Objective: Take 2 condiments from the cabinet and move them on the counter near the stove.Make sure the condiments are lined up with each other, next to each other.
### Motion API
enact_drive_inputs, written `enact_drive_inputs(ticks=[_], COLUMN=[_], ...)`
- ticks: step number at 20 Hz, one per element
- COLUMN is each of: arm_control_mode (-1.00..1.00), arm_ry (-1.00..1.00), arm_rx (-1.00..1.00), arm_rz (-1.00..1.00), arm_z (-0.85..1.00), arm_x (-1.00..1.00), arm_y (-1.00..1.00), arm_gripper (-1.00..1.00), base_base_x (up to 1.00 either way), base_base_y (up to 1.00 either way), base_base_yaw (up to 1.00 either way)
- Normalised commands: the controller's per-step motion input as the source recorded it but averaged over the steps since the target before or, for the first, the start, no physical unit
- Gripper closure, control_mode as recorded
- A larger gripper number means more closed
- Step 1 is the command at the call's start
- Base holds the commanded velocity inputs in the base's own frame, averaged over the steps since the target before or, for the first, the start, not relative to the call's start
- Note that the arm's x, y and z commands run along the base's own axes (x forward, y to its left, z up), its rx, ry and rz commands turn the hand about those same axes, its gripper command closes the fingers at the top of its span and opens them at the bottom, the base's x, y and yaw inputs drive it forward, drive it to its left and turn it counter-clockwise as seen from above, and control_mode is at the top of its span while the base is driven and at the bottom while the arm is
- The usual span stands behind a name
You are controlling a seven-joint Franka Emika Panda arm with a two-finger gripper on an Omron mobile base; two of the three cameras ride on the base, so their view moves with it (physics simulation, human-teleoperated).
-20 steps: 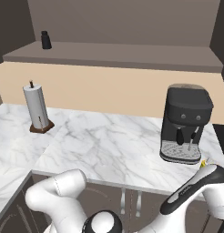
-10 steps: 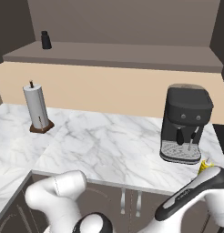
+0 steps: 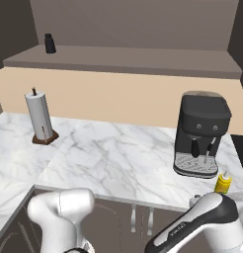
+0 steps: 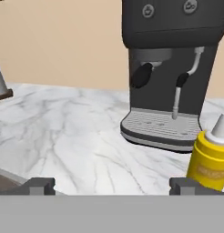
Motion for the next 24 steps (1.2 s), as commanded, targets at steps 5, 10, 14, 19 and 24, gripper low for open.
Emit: enact_drive_inputs(ticks=[5, 10, 14, 19, 24], arm_control_mode=[-1.0, -1.0, -1.0, -1.0, -1.0], arm_ry=[-0.19, -0.14, 0.02, 0.03, 0.09], arm_rx=[0.0, 0.0, 0.0, 0.0, 0.0], arm_rz=[-0.1, -0.12, -0.14, -0.08, -0.01], arm_z=[0.06, 0.37, 0.5, 0.53, 0.72], arm_x=[-0.16, 0.0, 0.0, 0.0, 0.01], arm_y=[0.8, 0.81, 0.68, 0.72, 0.7], arm_gripper=[-1.0, -1.0, -1.0, -1.0, -1.0], base_base_x=[0.0, 0.0, 0.0, 0.0, 0.0], base_base_y=[0.0, 0.0, 0.0, 0.0, 0.0], base_base_yaw=[0.0, 0.0, 0.0, 0.0, 0.0])
